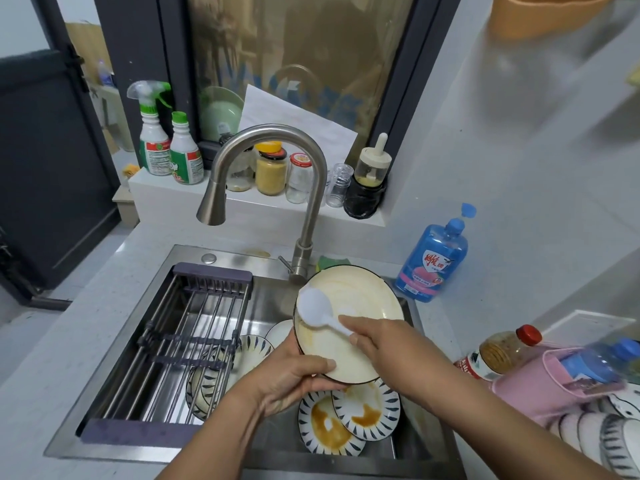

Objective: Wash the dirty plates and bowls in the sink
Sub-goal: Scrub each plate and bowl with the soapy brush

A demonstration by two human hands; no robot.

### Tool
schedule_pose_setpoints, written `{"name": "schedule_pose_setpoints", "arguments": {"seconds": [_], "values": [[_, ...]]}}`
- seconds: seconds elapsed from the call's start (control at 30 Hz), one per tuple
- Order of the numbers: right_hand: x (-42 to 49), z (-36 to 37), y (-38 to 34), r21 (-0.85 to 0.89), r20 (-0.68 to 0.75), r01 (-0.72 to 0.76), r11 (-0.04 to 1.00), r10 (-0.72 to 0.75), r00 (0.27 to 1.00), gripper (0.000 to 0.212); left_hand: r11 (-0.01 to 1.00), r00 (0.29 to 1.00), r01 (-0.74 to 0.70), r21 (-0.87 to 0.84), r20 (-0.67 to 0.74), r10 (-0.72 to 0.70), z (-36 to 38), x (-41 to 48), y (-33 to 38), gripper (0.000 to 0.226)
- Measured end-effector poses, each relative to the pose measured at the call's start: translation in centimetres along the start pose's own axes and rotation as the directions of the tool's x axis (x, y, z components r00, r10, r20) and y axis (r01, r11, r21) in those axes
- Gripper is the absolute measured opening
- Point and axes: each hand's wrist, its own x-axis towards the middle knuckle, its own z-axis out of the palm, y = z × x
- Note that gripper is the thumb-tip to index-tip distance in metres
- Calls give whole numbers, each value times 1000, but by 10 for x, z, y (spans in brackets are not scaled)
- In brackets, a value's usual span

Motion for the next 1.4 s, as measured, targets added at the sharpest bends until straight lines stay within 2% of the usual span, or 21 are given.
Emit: {"name": "schedule_pose_setpoints", "arguments": {"seconds": [0.07,0.13,0.27,0.37,0.43,0.53,0.63,0.7,0.77,0.9,1.0,1.1,1.17,1.27,1.33,1.37,1.4], "values": [[3,-6,2,-175,-69,-17,984,5,998,47,1000,1000,-3,16,-28,4,1,1,-1,69],[4,-13,7,-263,-109,-64,963,36,993,53,999,998,-31,8,-54,32,3,0,1,67],[-7,-20,22,-160,-5,-57,985,57,998,44,996,992,-75,-55,-101,70,1,-1,5,68],[-22,-15,14,-132,101,14,991,0,995,43,996,993,-73,-51,-96,68,0,3,3,71],[-22,-11,6,-169,84,54,984,-40,996,44,998,995,-63,10,-80,64,4,4,-4,73],[-8,-7,3,-211,-24,-34,977,29,999,47,998,998,-51,29,-36,52,14,6,-15,74],[2,3,5,-3,-101,-74,997,74,992,45,999,999,-36,-3,-27,36,17,9,-14,71],[1,7,3,189,-63,-25,982,37,997,41,999,1000,-17,-29,-7,17,13,7,-12,68],[-5,10,6,235,29,18,972,-26,999,39,1000,1000,-2,-29,4,2,8,0,-7,64],[-18,-4,27,93,211,16,996,-35,977,37,1000,1000,7,-4,-8,-7,3,-14,1,65],[-29,-20,40,-189,242,54,980,-7,970,37,999,999,-15,34,-33,16,-1,-16,7,73],[-28,-36,51,-429,74,-14,903,51,996,41,990,998,-4,143,-65,13,2,-12,8,73],[-20,-40,50,-526,-55,-53,849,28,998,45,982,998,21,190,-67,-9,7,-10,6,71],[-5,-35,43,-604,-168,31,797,-165,972,59,962,996,75,262,-71,-58,15,-3,3,66],[2,-27,42,-700,-225,103,706,-355,908,63,951,993,101,292,-88,-78,13,-1,5,67],[3,-24,44,-708,-270,102,698,-402,875,62,953,992,101,285,-108,-73,10,-2,7,67],[4,-21,47,-645,-347,95,758,-401,848,57,961,989,96,261,-131,-63,7,-2,8,66]]}}
